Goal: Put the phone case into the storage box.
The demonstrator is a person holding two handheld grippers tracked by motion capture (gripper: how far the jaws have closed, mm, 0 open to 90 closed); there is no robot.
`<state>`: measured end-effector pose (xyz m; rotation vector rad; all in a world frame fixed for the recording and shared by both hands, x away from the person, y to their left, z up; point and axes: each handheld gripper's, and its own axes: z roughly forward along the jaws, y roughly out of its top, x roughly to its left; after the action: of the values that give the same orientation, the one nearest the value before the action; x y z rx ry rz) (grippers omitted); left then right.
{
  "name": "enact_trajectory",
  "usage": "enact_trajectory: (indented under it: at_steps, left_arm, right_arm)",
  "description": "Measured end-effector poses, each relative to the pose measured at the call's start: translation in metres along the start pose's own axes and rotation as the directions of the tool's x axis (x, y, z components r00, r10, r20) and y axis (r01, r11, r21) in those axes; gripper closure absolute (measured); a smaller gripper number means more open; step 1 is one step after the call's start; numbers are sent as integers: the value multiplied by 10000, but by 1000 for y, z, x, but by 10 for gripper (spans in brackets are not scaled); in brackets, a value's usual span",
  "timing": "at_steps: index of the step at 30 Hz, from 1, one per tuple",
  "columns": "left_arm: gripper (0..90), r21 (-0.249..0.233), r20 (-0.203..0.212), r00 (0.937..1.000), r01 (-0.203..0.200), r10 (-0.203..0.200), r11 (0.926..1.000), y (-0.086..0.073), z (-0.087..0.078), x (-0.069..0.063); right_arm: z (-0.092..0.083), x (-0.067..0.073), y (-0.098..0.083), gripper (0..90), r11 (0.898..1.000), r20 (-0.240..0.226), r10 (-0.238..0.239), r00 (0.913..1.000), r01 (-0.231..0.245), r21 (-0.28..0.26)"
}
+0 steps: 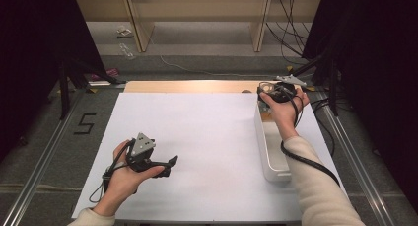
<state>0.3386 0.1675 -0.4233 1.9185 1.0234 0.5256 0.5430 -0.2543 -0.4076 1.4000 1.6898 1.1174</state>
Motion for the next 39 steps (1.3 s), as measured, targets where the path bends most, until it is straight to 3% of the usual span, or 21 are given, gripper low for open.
enact_trajectory:
  at_steps: [13, 25, 39]
  left_arm:
    - [34, 14, 18, 10000, -14, 13, 10000, 0, 0, 0]
    - [34, 3, 24, 10000, -11, 11, 10000, 0, 0, 0]
    - [34, 14, 19, 10000, -21, 21, 10000, 0, 0, -1]
  right_arm:
    - [3, -2, -1, 98, 9997, -279, 240, 9993, -240, -16]
    - [4, -2, -1, 59, 9997, -143, 250, 9996, -250, 3]
    - [1, -5, 9, 4, 9984, -124, 315, 9994, -320, -473]
